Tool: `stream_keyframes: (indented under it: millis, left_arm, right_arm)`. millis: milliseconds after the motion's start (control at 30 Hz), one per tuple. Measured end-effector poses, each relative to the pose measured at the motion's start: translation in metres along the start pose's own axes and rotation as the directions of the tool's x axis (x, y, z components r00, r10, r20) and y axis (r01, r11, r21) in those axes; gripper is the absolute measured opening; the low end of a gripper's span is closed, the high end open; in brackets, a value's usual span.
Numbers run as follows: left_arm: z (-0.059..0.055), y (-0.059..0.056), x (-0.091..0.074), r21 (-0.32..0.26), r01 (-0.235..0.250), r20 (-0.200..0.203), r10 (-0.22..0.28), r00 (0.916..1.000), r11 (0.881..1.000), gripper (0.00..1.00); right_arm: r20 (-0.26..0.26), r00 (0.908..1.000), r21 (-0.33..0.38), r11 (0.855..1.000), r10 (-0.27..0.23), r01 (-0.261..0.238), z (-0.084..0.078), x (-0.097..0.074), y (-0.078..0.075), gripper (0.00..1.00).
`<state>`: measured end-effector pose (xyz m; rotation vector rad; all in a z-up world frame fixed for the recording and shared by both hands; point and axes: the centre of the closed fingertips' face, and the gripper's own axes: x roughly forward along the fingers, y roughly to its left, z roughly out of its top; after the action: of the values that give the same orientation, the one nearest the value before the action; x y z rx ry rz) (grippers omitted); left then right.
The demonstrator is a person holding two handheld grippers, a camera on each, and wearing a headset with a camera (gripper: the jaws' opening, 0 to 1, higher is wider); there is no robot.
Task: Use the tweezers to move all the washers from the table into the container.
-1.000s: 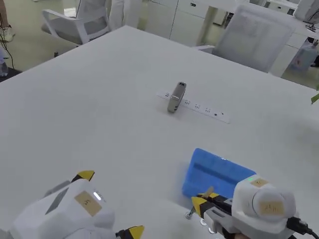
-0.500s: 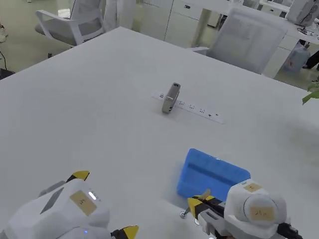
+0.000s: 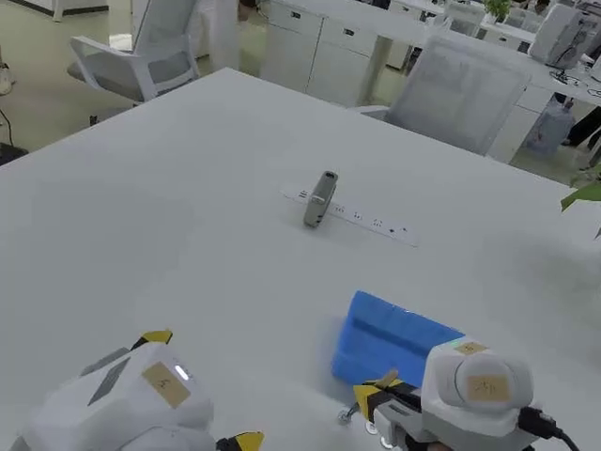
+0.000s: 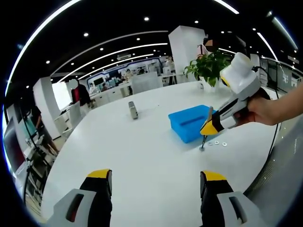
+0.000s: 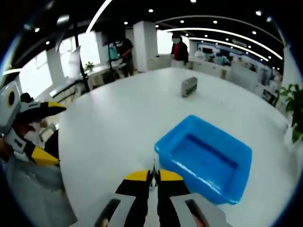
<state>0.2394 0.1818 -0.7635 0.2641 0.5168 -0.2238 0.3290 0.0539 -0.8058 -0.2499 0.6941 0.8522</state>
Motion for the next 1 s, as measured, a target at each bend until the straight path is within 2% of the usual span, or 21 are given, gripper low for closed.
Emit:
stream_keyframes:
  millis: [167, 333, 500, 600, 733, 867, 1000]
  left_arm:
    - [-0.001, 0.000, 0.000, -0.001, 0.001, -0.004, -0.001, 1.0000, 1.000, 0.77]
    - [-0.001, -0.001, 0.001, 0.001, 0.004, -0.005, -0.004, 1.0000, 1.000, 0.77]
    - [-0.001, -0.001, 0.001, -0.002, 0.007, -0.005, -0.007, 1.0000, 1.000, 0.77]
    - [-0.001, -0.001, 0.001, -0.002, 0.005, -0.003, -0.005, 1.0000, 1.000, 0.77]
    - [-0.001, 0.000, 0.001, -0.007, 0.002, -0.004, -0.002, 1.0000, 1.000, 0.78]
    - [-0.002, 0.000, 0.001, -0.007, 0.001, -0.008, -0.001, 1.0000, 1.000, 0.79]
    - [-0.002, 0.001, 0.001, -0.011, 0.000, -0.011, 0.000, 0.9999, 1.000, 0.79]
  right_arm:
    - [0.022, 0.9996, 0.009, 1.000, 0.018, -0.018, 0.013, -0.010, 0.001, 0.01]
    - [0.074, 0.9969, 0.028, 0.999, 0.027, -0.030, 0.034, -0.023, -0.002, 0.01]
    - [0.115, 0.9932, 0.030, 0.999, 0.016, -0.019, 0.052, -0.031, -0.009, 0.01]
    - [0.142, 0.9899, 0.030, 1.000, -0.010, 0.006, 0.062, -0.033, -0.018, 0.01]
    - [0.147, 0.9891, 0.048, 0.999, -0.014, 0.007, 0.067, -0.028, -0.026, 0.01]
    - [0.135, 0.9900, 0.005, 0.999, -0.043, 0.042, 0.067, -0.019, -0.033, 0.01]
    - [0.120, 0.9921, 0.042, 0.999, -0.037, 0.032, 0.061, -0.004, -0.036, 0.02]
